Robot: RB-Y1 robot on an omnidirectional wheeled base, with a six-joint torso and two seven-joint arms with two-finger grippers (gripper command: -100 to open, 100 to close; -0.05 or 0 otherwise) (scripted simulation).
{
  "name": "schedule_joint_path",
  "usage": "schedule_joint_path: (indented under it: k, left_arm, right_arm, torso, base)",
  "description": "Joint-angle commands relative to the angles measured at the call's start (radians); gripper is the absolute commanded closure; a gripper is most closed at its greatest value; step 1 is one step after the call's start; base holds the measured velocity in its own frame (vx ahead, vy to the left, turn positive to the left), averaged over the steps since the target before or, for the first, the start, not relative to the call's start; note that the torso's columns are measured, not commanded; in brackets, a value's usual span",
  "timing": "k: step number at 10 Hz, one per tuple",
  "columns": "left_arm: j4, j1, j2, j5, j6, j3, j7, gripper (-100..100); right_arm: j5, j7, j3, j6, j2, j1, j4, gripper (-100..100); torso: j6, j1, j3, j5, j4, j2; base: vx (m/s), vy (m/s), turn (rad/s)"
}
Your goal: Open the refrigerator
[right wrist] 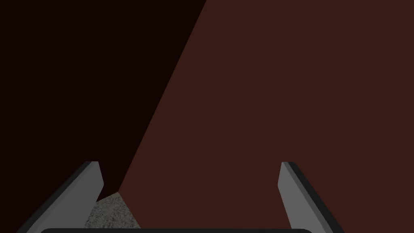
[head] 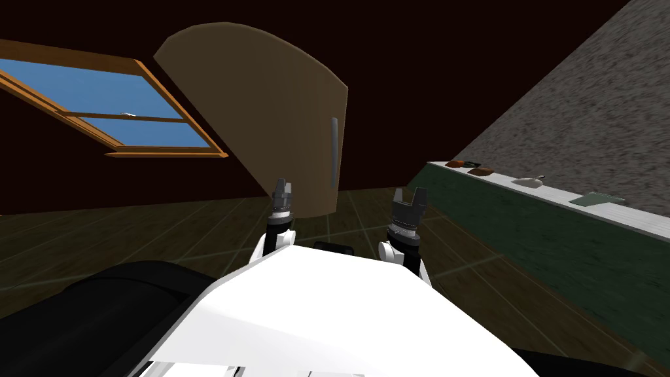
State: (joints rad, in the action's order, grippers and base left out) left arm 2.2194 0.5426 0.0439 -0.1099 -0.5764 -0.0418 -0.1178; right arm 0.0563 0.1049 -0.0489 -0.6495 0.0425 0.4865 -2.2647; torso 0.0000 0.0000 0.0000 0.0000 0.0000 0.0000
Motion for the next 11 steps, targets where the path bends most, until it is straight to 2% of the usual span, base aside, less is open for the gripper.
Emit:
schedule_joint_path:
  k: [1, 9, 10, 11]
  left_arm:
    - [0.000, 0.000, 0.000, 0.000, 0.000, 0.000, 0.000, 0]
    - [0.000, 0.000, 0.000, 0.000, 0.000, 0.000, 0.000, 0]
    - [0.005, -0.004, -0.050, -0.005, 0.013, 0.005, -0.003, -100]
    - [0.009, -0.008, -0.078, -0.009, 0.025, 0.010, -0.006, -100]
  right_arm:
    - [0.000, 0.000, 0.000, 0.000, 0.000, 0.000, 0.000, 0]
    - [0.000, 0.000, 0.000, 0.000, 0.000, 0.000, 0.000, 0]
    - [0.000, 0.000, 0.000, 0.000, 0.000, 0.000, 0.000, 0]
    - [0.000, 0.000, 0.000, 0.000, 0.000, 0.000, 0.000, 0]
  torso:
    - [0.000, 0.000, -0.082, 0.000, 0.041, 0.040]
    - [0.000, 0.000, -1.234, 0.000, 0.617, 0.618]
    - [0.000, 0.000, -1.382, 0.000, 0.691, 0.691]
    - [0.000, 0.000, -1.451, 0.000, 0.724, 0.725]
  base:
    - [0.000, 0.000, 0.000]
    - [0.000, 0.000, 0.000]
    - [0.017, 0.002, -0.017]
    - [0.030, 0.004, -0.022]
